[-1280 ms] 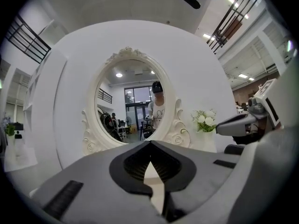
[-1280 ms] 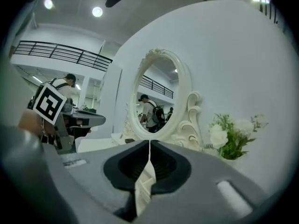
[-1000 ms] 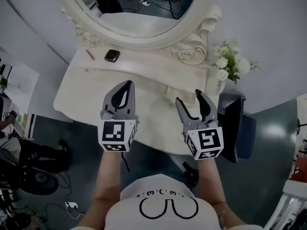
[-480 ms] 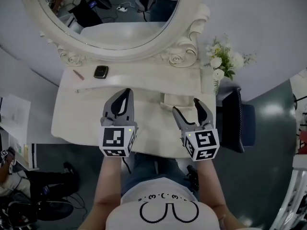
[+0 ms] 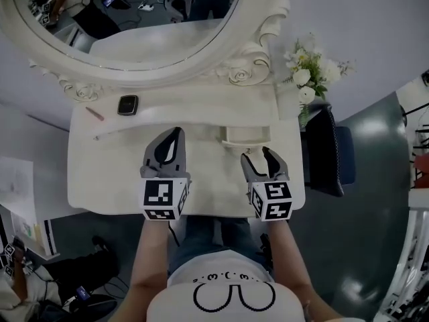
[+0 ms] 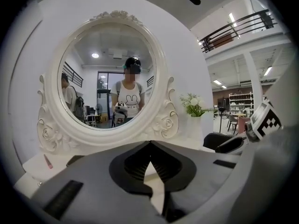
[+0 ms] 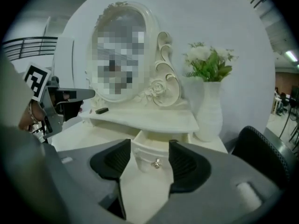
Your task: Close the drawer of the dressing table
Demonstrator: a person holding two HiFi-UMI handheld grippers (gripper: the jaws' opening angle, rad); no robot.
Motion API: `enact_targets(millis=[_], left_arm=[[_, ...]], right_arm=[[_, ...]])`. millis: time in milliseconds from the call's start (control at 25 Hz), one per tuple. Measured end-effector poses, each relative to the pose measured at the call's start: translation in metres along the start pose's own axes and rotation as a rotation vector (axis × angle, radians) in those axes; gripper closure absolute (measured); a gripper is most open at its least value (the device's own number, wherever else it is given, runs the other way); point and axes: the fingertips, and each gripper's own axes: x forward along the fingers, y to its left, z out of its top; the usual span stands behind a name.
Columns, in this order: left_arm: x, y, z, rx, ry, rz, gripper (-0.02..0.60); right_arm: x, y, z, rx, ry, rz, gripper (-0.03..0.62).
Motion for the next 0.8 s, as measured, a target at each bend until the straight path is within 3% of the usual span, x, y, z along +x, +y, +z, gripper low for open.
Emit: enact_targets(millis=[440,600,680,800], left_arm=[[0.012,0.010,-0.030,-0.009,0.060,-0.031,0.583],[0.015,0.013,-0.036,-0.012,0.075,-0.034,0.583],[0.016,0.014,-0.038,-0.012,0.079,-0.037,0.583],[0.018,0.015,-0.040,-0.014,0.084,-0.040,0.583]], right_arm=[[0.039,-0.006,-0.059,0.107,0.149,-0.061,0.392],[0.047,-0.010,-0.066,0.110,0.159,-0.086,0.432],[0.049,-0.014,-0.067,0.104,0.165,-0.106,0.488],[0.049,-0.015,-0.067,0.104,0.180,-0.107,0.493]])
